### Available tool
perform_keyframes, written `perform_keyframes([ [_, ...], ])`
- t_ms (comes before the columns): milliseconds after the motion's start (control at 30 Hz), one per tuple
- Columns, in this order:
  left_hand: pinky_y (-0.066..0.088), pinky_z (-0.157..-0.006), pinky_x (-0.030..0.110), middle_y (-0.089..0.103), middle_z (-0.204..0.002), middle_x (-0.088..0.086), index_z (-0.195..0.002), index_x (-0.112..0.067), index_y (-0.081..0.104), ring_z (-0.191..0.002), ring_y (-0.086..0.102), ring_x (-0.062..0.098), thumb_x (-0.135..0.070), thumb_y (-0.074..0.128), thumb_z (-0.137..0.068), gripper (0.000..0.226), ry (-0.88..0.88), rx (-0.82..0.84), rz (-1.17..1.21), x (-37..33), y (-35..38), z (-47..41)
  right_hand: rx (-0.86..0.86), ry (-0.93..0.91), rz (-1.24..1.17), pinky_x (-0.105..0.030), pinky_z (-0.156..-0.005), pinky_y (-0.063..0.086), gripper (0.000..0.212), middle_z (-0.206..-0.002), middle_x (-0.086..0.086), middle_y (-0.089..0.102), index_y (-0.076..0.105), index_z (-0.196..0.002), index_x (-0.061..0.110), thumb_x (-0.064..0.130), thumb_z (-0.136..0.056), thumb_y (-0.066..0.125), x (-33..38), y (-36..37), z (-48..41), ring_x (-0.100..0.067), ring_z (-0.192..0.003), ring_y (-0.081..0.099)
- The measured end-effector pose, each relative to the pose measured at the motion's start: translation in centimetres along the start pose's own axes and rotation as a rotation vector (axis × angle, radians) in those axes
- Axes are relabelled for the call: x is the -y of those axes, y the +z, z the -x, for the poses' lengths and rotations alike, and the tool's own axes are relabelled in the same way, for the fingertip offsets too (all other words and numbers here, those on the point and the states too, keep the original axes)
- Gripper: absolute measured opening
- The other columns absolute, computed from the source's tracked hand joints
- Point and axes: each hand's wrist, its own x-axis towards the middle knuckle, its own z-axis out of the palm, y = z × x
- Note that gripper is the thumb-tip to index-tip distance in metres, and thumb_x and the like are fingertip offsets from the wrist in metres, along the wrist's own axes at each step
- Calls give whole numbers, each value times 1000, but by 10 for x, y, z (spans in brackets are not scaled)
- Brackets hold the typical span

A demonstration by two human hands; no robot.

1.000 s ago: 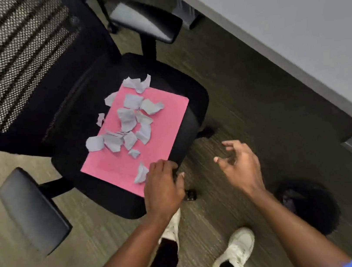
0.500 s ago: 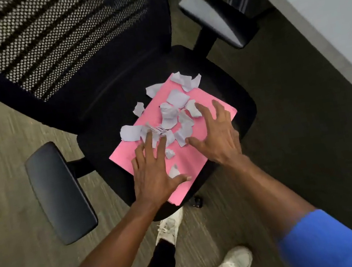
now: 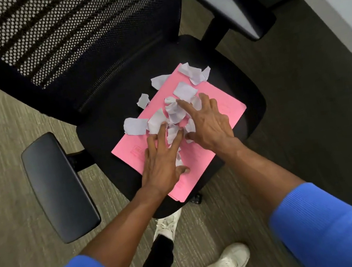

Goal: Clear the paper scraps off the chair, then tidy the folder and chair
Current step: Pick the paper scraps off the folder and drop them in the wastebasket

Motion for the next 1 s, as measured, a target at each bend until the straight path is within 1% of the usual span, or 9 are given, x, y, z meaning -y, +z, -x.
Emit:
perform_keyframes([
  [67,38,-123,51,7,-175,6,-166,-36,28,-159,13,36,-47,89,-81,105,2,3,28,-1,1,-3,5,-17,16,-43,-72,59,96,-158,-18,30,25,-158,44,44,-84,85,2,3,-1,-40,-136,42],
  [167,35,-125,42,20,-169,5,-155,-27,49,-153,21,30,-41,89,-82,84,14,-36,87,1,5,-6,14,-23,-13,-44,-75,60,89,-152,-17,35,34,-155,38,31,-84,87,4,7,1,-38,-132,44],
  [233,41,-119,39,29,-165,5,-146,-23,58,-149,28,29,-33,87,-85,68,18,-61,105,4,10,-8,8,-21,-48,-46,-78,60,78,-149,-16,39,43,-151,34,26,-86,85,5,11,3,-37,-130,45],
  [333,50,-109,41,42,-155,8,-135,-16,65,-139,39,29,-21,83,-90,48,18,-112,103,6,16,-10,-16,-22,-91,-44,-81,60,59,-144,-14,46,55,-142,27,25,-90,82,7,13,6,-34,-126,49],
  [433,55,-99,41,54,-142,11,-124,-13,71,-129,48,31,-11,80,-91,34,38,-171,98,9,19,-13,-58,-22,-107,-43,-79,60,41,-136,-12,54,64,-131,20,24,-92,79,8,14,11,-32,-116,53],
  [600,59,-85,42,63,-123,15,-114,-5,76,-117,58,34,1,74,-94,21,77,-236,118,15,18,-16,-97,-26,-148,-43,-75,53,27,-119,-11,62,67,-124,9,14,-98,70,4,20,17,-31,-100,56],
  [700,59,-81,46,64,-117,17,-115,-1,76,-112,61,34,3,68,-98,19,79,-243,145,15,15,-15,-134,3,-234,-39,-73,48,21,-110,-9,65,71,-118,8,12,-98,68,0,23,25,-31,-97,59],
  [800,60,-76,49,65,-113,19,-117,2,76,-107,63,35,6,65,-98,22,100,-277,162,13,14,-8,-175,40,-322,-40,-77,52,19,-107,-9,68,75,-113,8,13,-95,72,-7,26,38,-31,-97,63],
  [1000,61,-77,48,62,-111,16,-117,-1,76,-105,62,33,9,64,-96,26,140,-328,231,-4,21,14,-284,114,-456,-39,-81,56,21,-105,-5,73,79,-108,11,19,-89,80,-26,31,76,-25,-97,69],
])
